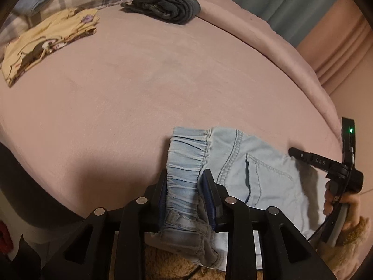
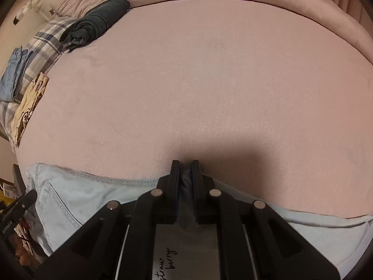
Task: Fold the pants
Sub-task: 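Move both tools open over the folded jeans toward the leg hems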
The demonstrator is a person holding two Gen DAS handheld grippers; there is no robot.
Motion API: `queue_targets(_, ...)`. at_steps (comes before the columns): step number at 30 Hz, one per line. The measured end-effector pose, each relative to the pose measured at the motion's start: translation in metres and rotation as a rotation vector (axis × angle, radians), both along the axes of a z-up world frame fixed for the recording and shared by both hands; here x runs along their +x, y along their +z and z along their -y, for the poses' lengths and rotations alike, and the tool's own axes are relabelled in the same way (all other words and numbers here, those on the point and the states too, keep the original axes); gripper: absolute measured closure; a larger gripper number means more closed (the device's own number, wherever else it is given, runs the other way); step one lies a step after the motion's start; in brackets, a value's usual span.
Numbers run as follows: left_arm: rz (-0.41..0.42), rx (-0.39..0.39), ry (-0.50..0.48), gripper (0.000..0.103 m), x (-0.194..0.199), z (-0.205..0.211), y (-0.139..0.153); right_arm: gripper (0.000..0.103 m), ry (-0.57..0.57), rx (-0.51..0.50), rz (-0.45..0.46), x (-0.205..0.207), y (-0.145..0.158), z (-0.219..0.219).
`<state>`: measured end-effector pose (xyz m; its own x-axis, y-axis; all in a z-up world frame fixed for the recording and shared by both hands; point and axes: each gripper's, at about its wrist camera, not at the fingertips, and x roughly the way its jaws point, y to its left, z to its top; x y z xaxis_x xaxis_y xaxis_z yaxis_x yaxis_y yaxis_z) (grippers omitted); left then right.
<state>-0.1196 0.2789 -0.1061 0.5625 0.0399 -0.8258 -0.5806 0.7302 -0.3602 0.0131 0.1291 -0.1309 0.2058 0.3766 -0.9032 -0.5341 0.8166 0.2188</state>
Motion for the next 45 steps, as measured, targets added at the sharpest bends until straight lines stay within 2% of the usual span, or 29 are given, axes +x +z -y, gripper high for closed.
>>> queue_targets(2,-0.009,0.002,-0.009,0.07,-0.002,0.001,0.007,0.088,0.0,0.013,-0.024,0.002,0.006,0.004)
queue_targets(4,0.005,0.019,-0.017,0.07,-0.01,0.005,0.022,0.063,-0.023,0.039,0.003,0.001,0.021,0.019)
queue_targets(6,0.036,0.052,-0.016,0.07,-0.018,0.007,0.037,0.049,-0.064,0.05,0.066,-0.001,0.038,0.049)
queue_targets(9,0.063,0.091,-0.021,0.07,-0.023,0.011,0.054,0.051,-0.132,0.019,0.087,-0.005,0.047,0.093)
queue_targets(12,0.098,0.093,-0.057,0.07,-0.01,0.024,0.071,0.051,-0.235,-0.019,0.087,-0.01,0.045,0.143)
queue_targets(16,0.194,0.054,-0.195,0.062,0.027,0.05,0.085,0.049,-0.41,-0.042,0.06,-0.018,0.039,0.226)
queue_targets(19,0.17,0.025,-0.303,0.062,0.083,0.081,0.077,0.049,-0.56,-0.085,0.06,-0.022,0.037,0.289)
queue_targets(22,0.149,-0.017,-0.4,0.062,0.13,0.11,0.063,0.049,-0.716,-0.076,0.043,-0.031,0.036,0.351)
queue_targets(25,0.06,-0.004,-0.448,0.063,0.176,0.14,0.042,0.049,-0.819,-0.092,0.056,-0.04,0.039,0.396)
queue_targets(28,0.005,-0.011,-0.481,0.071,0.195,0.156,0.024,0.047,-0.878,-0.084,0.077,-0.046,0.043,0.43)
queue_targets(32,-0.097,0.038,-0.479,0.075,0.207,0.163,-0.006,0.043,-0.933,-0.063,0.05,-0.045,0.03,0.451)
queue_targets(35,-0.102,0.053,-0.471,0.075,0.206,0.166,-0.009,0.043,-0.927,-0.029,0.055,-0.044,0.025,0.454)
queue_targets(38,-0.105,0.03,-0.457,0.075,0.207,0.163,-0.008,0.045,-0.909,-0.087,0.074,-0.041,0.025,0.447)
queue_targets(41,-0.105,0.017,-0.455,0.075,0.199,0.159,-0.01,0.043,-0.922,-0.098,0.084,-0.046,0.03,0.453)
queue_targets(45,-0.111,0.031,-0.461,0.075,0.204,0.163,-0.008,0.043,-1.046,0.023,0.059,-0.068,0.035,0.491)
